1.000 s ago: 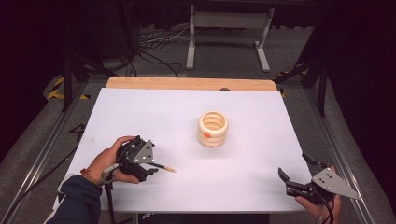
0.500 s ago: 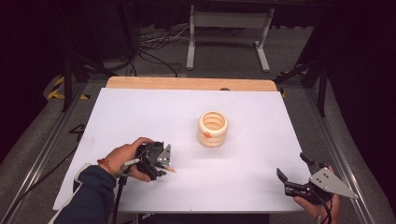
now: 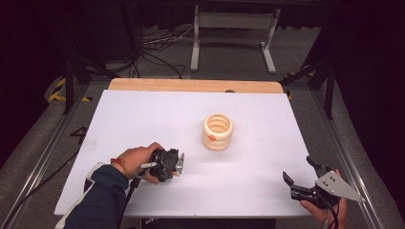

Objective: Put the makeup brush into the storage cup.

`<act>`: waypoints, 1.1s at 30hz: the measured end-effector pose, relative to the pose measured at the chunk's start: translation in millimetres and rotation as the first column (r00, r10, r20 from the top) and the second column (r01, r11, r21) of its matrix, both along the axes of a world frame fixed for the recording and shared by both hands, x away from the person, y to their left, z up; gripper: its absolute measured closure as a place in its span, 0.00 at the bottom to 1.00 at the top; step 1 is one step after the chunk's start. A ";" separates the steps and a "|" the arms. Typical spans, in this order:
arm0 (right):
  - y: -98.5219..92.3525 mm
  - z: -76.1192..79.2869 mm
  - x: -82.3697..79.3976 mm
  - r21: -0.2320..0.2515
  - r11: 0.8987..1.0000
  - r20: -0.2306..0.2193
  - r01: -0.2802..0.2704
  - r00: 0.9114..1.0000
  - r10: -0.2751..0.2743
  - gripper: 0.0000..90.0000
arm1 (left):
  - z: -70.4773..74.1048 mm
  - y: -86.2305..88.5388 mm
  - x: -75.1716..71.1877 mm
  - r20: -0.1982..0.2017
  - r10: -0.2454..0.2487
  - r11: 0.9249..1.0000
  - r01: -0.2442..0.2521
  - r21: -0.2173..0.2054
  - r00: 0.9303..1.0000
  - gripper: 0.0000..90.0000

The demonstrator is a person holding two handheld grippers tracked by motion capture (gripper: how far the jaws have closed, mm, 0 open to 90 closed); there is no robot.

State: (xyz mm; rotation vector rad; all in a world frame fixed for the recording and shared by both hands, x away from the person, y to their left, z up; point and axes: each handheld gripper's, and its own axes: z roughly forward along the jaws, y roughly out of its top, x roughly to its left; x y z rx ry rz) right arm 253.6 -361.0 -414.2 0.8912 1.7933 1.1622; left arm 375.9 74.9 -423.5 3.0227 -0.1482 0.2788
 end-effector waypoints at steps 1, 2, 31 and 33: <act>0.2 0.0 0.2 -0.001 1.000 0.003 -0.001 1.000 0.001 0.10 | 0.2 -0.9 0.4 -0.010 -0.007 1.000 0.007 0.002 1.000 0.69; 0.5 0.0 0.1 -0.002 1.000 0.003 0.001 1.000 -0.001 0.11 | 0.1 -1.5 0.6 -0.008 -0.005 1.000 0.005 0.004 1.000 0.70; 0.4 -0.7 1.6 -0.022 0.999 -0.021 0.048 0.999 -0.048 0.13 | 3.5 -2.7 5.3 -0.052 -0.020 0.999 0.023 0.044 0.998 0.93; -0.2 -1.0 1.7 -0.014 0.999 -0.022 0.045 0.999 -0.046 0.13 | 5.7 -0.5 5.9 -0.024 -0.010 1.000 0.011 0.018 1.000 0.93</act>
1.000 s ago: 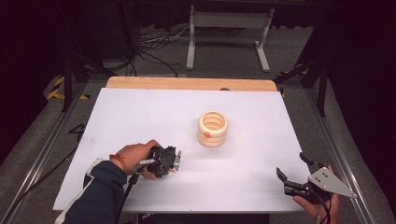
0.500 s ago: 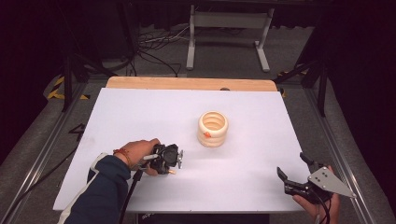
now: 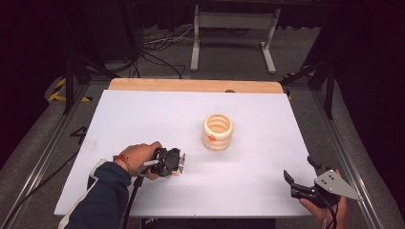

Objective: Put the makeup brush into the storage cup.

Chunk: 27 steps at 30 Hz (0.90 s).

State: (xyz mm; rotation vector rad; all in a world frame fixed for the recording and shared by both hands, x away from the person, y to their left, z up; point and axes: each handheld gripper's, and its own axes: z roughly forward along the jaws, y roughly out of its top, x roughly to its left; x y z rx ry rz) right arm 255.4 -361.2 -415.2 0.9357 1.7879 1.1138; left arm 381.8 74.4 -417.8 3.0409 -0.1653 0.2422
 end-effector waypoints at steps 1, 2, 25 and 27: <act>0.0 0.0 0.0 0.000 1.000 0.000 0.000 1.000 0.000 0.13 | 0.0 0.0 0.0 0.000 0.000 1.000 0.000 0.000 1.000 0.93; -0.5 0.2 0.1 0.001 1.000 0.003 -0.001 1.000 0.001 0.13 | 1.0 1.9 -0.2 0.002 0.009 1.000 -0.009 -0.018 1.000 0.93; -1.0 0.2 0.3 -0.003 1.000 -0.002 0.007 1.000 -0.007 0.13 | 32.9 34.6 3.3 0.099 0.159 0.964 -0.133 -0.228 0.982 0.93; -1.1 0.0 0.2 -0.003 1.000 -0.004 0.007 1.000 -0.007 0.13 | 35.1 36.2 2.7 0.092 0.162 0.958 -0.135 -0.252 0.982 0.93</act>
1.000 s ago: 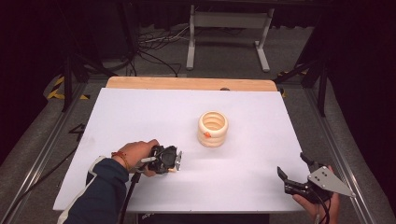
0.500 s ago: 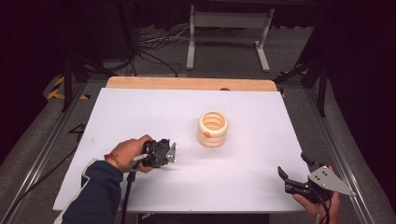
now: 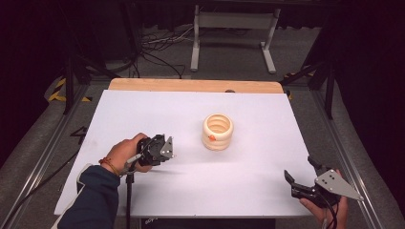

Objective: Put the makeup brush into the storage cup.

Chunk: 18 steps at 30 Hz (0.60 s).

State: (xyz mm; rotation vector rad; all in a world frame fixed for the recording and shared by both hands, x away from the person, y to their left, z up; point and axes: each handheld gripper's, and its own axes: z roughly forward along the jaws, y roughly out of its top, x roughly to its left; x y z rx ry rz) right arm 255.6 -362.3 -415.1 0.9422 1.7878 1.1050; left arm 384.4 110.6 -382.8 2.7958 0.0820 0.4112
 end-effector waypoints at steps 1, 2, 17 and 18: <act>-0.1 0.0 0.0 0.001 1.000 0.001 0.001 1.000 -0.001 0.13 | 0.7 0.3 -0.3 0.005 0.002 1.000 -0.002 -0.003 1.000 0.93; -0.2 0.1 -0.1 0.001 1.000 0.001 0.002 1.000 -0.002 0.13 | 1.8 0.5 -0.6 0.007 0.003 1.000 -0.003 -0.004 1.000 0.93; -0.1 0.1 0.0 0.000 1.000 0.001 0.001 1.000 -0.001 0.13 | 28.6 17.7 -5.2 0.086 0.074 0.971 -0.052 -0.234 0.994 0.93; -0.1 0.2 0.0 0.000 1.000 0.002 0.001 1.000 -0.001 0.13 | 29.5 18.7 -5.2 0.094 0.082 0.967 -0.056 -0.250 0.992 0.93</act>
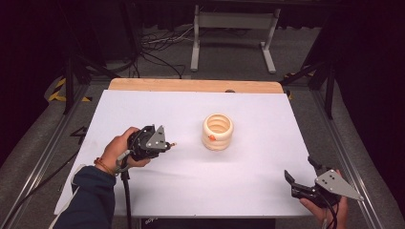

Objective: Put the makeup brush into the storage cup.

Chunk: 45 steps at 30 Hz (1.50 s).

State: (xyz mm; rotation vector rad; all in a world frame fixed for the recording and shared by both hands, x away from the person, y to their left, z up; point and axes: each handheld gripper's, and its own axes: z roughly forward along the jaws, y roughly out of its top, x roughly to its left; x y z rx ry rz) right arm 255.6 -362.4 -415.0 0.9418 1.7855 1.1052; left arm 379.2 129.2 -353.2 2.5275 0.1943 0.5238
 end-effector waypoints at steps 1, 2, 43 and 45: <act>0.0 0.1 0.0 0.000 1.000 0.000 0.000 1.000 0.000 0.13 | 1.2 1.7 0.2 -0.001 0.010 0.999 -0.010 -0.030 1.000 0.93; 0.0 0.1 0.0 0.001 1.000 0.000 0.000 1.000 0.000 0.13 | 2.5 3.3 0.6 0.008 0.013 0.999 -0.013 -0.045 1.000 0.93; -1.8 0.3 -0.2 0.014 1.000 0.001 0.012 1.000 -0.012 0.13 | 20.8 -0.6 21.9 0.023 0.050 0.822 -0.029 -0.568 0.998 0.93; -1.8 0.4 -0.3 0.014 1.000 0.002 0.012 1.000 -0.012 0.13 | 21.5 -4.6 23.4 0.021 0.046 0.817 -0.026 -0.576 0.999 0.93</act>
